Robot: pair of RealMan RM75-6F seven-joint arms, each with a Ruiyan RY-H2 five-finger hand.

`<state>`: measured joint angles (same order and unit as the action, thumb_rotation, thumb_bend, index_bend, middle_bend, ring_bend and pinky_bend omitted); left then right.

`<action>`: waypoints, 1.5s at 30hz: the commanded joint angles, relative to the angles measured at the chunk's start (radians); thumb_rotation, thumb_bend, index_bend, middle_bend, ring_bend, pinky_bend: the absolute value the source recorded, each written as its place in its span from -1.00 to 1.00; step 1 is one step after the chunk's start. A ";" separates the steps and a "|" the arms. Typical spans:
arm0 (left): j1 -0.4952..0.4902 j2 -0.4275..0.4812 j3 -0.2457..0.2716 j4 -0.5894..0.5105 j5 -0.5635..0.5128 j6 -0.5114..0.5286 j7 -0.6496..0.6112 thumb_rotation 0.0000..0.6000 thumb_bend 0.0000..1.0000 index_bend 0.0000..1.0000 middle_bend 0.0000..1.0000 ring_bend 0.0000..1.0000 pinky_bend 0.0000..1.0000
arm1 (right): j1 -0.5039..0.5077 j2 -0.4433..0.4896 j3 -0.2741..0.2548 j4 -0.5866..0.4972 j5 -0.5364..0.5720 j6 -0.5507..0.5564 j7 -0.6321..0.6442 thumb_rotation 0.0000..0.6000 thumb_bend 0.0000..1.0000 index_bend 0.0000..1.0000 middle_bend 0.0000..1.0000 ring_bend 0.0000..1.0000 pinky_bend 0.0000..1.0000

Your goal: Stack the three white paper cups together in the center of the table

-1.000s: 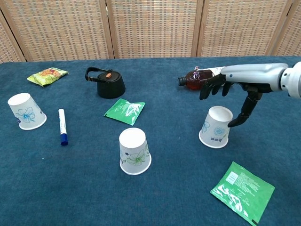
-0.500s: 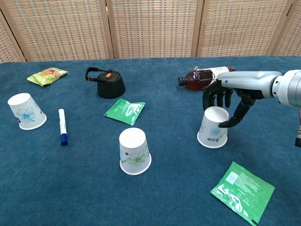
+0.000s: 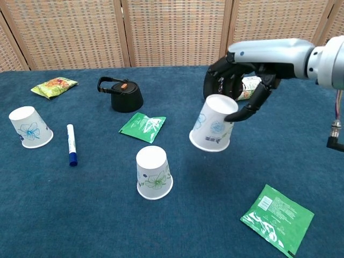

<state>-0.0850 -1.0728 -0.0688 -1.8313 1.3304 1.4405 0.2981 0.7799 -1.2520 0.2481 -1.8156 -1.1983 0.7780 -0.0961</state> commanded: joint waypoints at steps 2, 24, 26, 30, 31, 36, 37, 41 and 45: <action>0.001 0.003 0.004 0.001 0.006 0.002 -0.005 1.00 -1.00 -1.00 -1.00 -1.00 -1.00 | 0.045 0.019 0.024 -0.066 0.008 -0.030 0.008 1.00 0.02 -0.01 0.05 -0.14 -0.14; -0.001 0.023 0.007 0.002 0.005 -0.001 -0.045 1.00 -1.00 -1.00 -1.00 -1.00 -1.00 | 0.218 -0.139 -0.017 -0.058 0.233 0.026 -0.227 1.00 0.03 -0.01 0.05 -0.14 -0.14; -0.001 0.023 0.007 0.002 0.006 0.001 -0.047 1.00 -1.00 -1.00 -1.00 -1.00 -1.00 | 0.225 -0.147 -0.022 -0.053 0.245 0.031 -0.236 1.00 0.02 -0.01 0.05 -0.14 -0.14; -0.001 0.024 0.008 0.004 0.007 0.000 -0.050 1.00 -1.00 -1.00 -1.00 -1.00 -1.00 | 0.237 -0.167 -0.029 -0.038 0.249 0.045 -0.253 1.00 -0.07 -0.06 0.01 -0.14 -0.15; -0.001 0.024 0.008 0.004 0.007 0.000 -0.050 1.00 -1.00 -1.00 -1.00 -1.00 -1.00 | 0.239 -0.170 -0.030 -0.035 0.249 0.047 -0.256 1.00 -0.29 -0.19 -0.06 -0.17 -0.18; -0.001 0.024 0.008 0.005 0.005 0.003 -0.052 1.00 -1.00 -1.00 -1.00 -1.00 -1.00 | 0.251 -0.149 -0.029 -0.063 0.262 0.031 -0.249 1.00 -1.00 -1.00 -0.99 -0.91 -0.80; -0.001 0.024 0.008 0.005 0.005 0.003 -0.052 1.00 -1.00 -1.00 -1.00 -1.00 -1.00 | 0.249 -0.145 -0.027 -0.070 0.258 0.034 -0.242 1.00 -1.00 -1.00 -1.00 -0.96 -0.86; -0.002 0.022 0.009 0.005 0.006 0.003 -0.046 1.00 -1.00 -1.00 -1.00 -1.00 -1.00 | 0.241 -0.111 -0.033 -0.095 0.232 0.049 -0.243 1.00 -1.00 -1.00 -1.00 -1.00 -0.93; -0.002 0.021 0.009 0.006 0.005 0.005 -0.046 1.00 -1.00 -1.00 -1.00 -1.00 -1.00 | 0.225 -0.069 -0.055 -0.098 0.206 0.081 -0.274 1.00 -1.00 -1.00 -1.00 -1.00 -0.98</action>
<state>-0.0866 -1.0520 -0.0599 -1.8254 1.3358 1.4452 0.2520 1.0124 -1.3329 0.2024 -1.9137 -0.9806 0.8468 -0.3581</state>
